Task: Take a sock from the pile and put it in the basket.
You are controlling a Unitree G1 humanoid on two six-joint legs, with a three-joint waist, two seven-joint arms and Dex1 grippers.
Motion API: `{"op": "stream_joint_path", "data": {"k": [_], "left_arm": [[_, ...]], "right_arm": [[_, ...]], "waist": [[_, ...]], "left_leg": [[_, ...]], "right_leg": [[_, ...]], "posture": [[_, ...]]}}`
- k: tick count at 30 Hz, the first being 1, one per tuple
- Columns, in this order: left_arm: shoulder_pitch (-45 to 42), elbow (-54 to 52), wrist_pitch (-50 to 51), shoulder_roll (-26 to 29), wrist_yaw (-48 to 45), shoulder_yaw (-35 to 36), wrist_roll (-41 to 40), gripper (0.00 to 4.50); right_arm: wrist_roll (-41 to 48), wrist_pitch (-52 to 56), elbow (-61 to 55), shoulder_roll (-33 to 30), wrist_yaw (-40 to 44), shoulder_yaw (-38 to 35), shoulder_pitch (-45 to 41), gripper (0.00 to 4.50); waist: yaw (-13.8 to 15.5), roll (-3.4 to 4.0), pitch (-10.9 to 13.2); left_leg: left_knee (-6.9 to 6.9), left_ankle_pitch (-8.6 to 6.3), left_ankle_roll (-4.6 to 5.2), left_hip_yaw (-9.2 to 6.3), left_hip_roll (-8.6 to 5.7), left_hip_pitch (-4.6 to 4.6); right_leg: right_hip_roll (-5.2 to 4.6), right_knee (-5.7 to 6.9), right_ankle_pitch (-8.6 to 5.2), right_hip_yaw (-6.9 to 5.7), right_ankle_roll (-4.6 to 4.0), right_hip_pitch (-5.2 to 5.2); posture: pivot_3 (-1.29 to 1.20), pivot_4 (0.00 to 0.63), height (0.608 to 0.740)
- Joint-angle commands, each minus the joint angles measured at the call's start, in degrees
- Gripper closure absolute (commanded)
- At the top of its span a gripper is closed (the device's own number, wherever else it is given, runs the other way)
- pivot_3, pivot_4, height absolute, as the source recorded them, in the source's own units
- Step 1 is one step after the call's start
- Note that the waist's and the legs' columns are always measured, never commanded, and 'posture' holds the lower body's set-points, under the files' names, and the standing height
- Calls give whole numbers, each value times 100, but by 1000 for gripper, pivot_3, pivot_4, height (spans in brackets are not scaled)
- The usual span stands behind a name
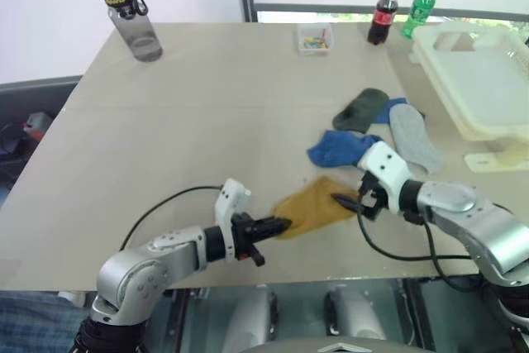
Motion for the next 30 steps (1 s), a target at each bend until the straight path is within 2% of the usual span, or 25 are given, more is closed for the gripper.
{"op": "stream_joint_path", "data": {"k": [1,2,4,8,9,18,22,27,30], "left_arm": [[-62,-74,-287,-79,-75,-54,94,3011],[-76,-45,-339,-88,-44,-50,153,2870],[-95,52,-451,-95,14,-53,305,1920],[-212,358,-661,-160,236,-61,706,608],[-222,387,-660,-191,285,12,698,63],[-23,131,218,130,458,797,-275,63],[-78,177,475,174,574,1071,-621,63],[-182,408,543,157,665,1088,-596,63],[-308,573,610,49,781,1157,-712,63]], "right_arm": [[-477,-459,210,-78,9,235,54,0],[-589,-502,289,-101,-3,303,82,0],[-702,-496,374,-78,-28,337,130,0],[-754,-357,431,-22,-6,266,146,0],[-767,-313,440,-35,1,250,151,0],[-849,-229,403,56,-48,224,176,0],[-662,-282,197,239,-21,-100,137,0],[-406,-1003,67,678,112,-437,46,0],[-671,-1476,163,769,156,-199,169,0]], "waist": [[2,0,0],[2,0,0],[4,0,0],[12,-1,-4],[13,-5,-7],[6,-4,-10],[7,-5,-10],[7,-3,-8],[8,-3,-8]], "left_leg": [[0,0,0,0,0,0],[0,0,0,0,0,0],[0,1,-2,-1,0,0],[3,-1,2,-2,0,7],[6,-2,3,-4,0,8],[13,-7,12,-19,2,12],[18,-7,12,-20,2,12],[18,-6,10,-21,2,10],[18,-3,5,-22,2,10]], "right_leg": [[0,0,0,-1,0,0],[0,0,0,0,0,0],[0,0,0,-1,0,0],[0,0,0,-2,0,10],[0,0,0,-3,0,14],[0,1,0,-3,0,25],[-1,3,0,-5,0,27],[1,3,0,-6,0,25],[2,3,0,-12,0,25]], "posture": [[0,150,740],[0,150,740],[0,150,740],[0,150,740],[0,150,740],[0,150,740],[0,150,740],[0,150,740],[0,150,740]]}}
